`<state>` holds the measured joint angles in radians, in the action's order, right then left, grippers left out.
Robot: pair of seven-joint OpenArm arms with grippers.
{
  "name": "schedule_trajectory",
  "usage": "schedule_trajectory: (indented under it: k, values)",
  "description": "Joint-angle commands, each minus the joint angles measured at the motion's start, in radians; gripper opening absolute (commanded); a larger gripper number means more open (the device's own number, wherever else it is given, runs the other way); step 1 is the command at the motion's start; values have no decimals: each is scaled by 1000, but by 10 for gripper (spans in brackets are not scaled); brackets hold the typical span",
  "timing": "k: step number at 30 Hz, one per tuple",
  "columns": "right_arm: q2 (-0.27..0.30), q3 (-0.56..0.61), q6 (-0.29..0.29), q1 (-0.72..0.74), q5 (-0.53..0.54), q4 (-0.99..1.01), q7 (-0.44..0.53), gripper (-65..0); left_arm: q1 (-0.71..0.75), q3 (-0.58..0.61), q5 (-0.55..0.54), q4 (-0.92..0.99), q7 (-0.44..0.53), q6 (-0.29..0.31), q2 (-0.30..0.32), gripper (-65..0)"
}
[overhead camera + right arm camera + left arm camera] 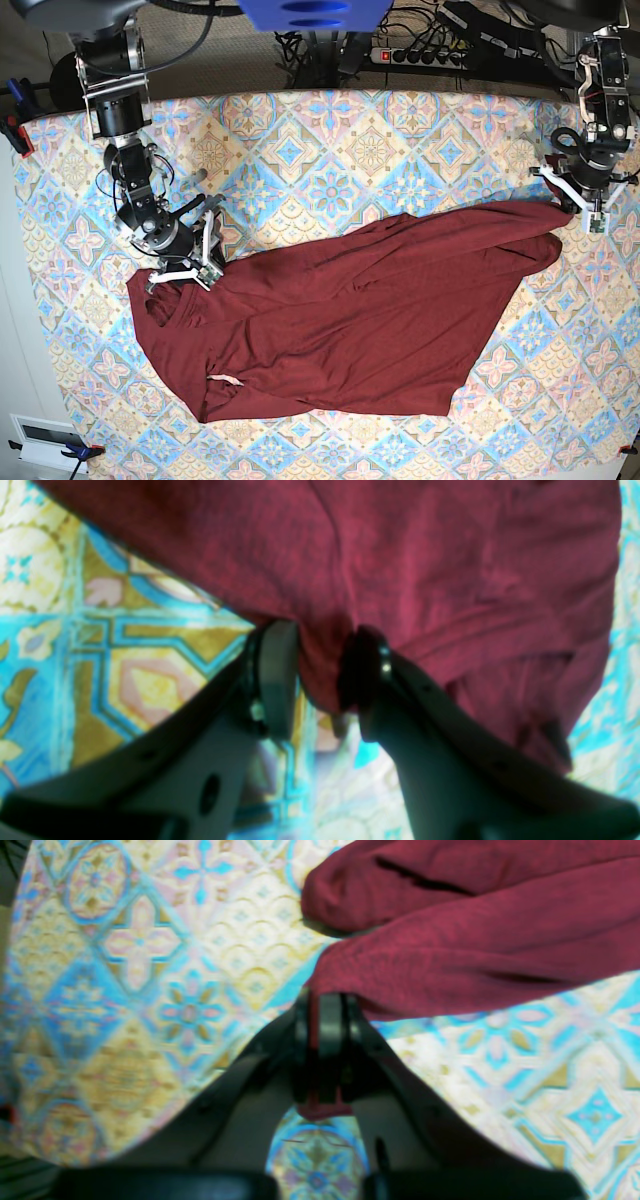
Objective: Layout the t-shirt on the table in an organized manner, then fold the t-shirt properly
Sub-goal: 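Carry the shirt edges with both grippers toward the robot's side of the table, then stretch the shirt between both grippers and lay it flat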
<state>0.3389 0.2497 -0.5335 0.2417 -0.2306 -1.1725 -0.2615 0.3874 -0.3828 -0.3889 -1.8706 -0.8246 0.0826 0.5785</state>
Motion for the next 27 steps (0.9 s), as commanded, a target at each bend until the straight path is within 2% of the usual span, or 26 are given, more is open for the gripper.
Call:
schedule_trajectory:
  k: [1,3,7,11,13,15,18,24,27]
  values:
    - [2,26,-26,29,-11,-2,-26,-461,-5,-12,5,-13,17,-4,19,-650]
    - [2,49,-26,54,-11,-4,-26,-484,-5,-9,5,-13,17,-4,16,-650]
    - [4,52,-26,58,-10,-16,-26,-650,-5,-8,5,-13,17,-4,15,-650]
    - [30,36,-26,55,-10,-51,-26,-650,-5,-6,5,-21,17,-4,15,-650]
    - [59,-3,-27,41,-8,-111,-29,-650,-5,-6,3,-22,17,-4,15,-650]
    - [65,-56,-29,-15,-6,-169,-31,-650,-5,-3,3,-22,17,-4,15,-650]
    - [78,-131,-32,-84,-6,-234,-32,-650,-5,38,3,-22,17,-4,21,-650]
    - [151,-214,-32,-203,-6,-338,-34,-650,3,117,3,-71,17,-4,22,-650]
    - [157,-290,-32,-267,-6,-376,-34,-650,3,175,5,-79,17,-2,36,-650]
